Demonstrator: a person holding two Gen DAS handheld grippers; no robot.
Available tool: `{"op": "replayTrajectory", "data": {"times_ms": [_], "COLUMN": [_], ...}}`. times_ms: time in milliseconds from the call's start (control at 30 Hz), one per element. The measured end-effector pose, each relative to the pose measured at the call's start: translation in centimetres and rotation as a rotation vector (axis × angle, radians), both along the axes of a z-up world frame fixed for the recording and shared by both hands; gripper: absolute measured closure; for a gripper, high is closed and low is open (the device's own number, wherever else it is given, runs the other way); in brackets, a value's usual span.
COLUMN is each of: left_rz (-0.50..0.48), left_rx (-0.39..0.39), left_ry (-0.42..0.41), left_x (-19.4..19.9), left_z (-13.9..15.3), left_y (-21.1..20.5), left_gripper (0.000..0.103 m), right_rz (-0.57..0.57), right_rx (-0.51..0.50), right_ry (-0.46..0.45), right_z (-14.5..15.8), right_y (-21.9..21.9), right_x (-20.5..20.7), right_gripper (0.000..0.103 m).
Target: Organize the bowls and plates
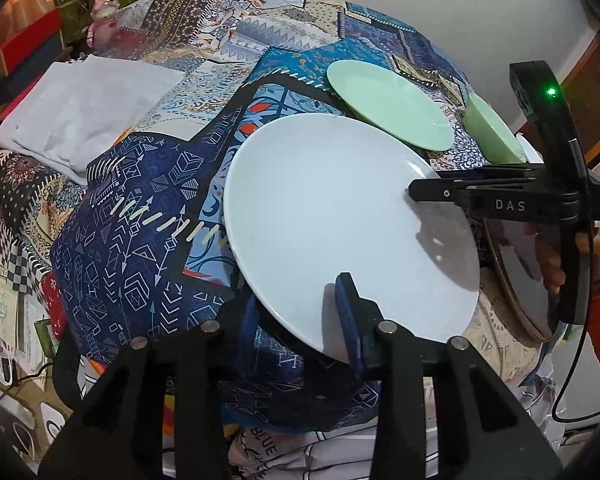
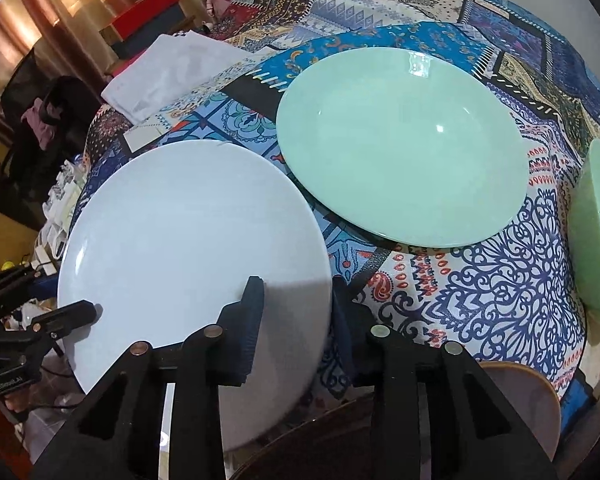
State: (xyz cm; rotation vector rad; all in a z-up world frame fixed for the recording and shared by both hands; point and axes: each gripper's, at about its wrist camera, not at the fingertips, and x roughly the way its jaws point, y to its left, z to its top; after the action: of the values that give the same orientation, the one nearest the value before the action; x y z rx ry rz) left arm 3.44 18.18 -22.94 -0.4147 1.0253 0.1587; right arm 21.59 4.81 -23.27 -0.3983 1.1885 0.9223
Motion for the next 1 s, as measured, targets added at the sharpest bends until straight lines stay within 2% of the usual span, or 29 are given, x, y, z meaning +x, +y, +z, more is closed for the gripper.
{"op": "replayTrajectory", "data": {"times_ms": [233, 433, 600, 1000], "left_rz": [0.038, 0.067, 0.094, 0.083], "left_rx": [-0.039, -0.049, -0.064, -0.011], "left_ry": [0.002, 0.002, -0.01, -0.109], "left_x": [-0.3, -0.9, -1.4, -2.0], "left_z": [0.1, 0.2, 0.6, 4.3], "left_y": [0.5, 0.9, 1.4, 0.7], "left_gripper": [0.066, 0.066, 0.066, 0.066], "right_rz": [-0.009, -0.039, -0.041, -0.098], "right_rx": [0.013, 0.062, 0.086, 0.173], "right_ry": [-0.031, 0.002, -0.017, -0.042], "right_z": [0.5, 1.0, 1.9, 5.0], "right_y": [-0.4, -0.7, -0.7, -3.5], "right_x": [-1.1, -1.3, -2.1, -2.8], "right_gripper": [0.076, 0.077, 0.077, 0.077]}}
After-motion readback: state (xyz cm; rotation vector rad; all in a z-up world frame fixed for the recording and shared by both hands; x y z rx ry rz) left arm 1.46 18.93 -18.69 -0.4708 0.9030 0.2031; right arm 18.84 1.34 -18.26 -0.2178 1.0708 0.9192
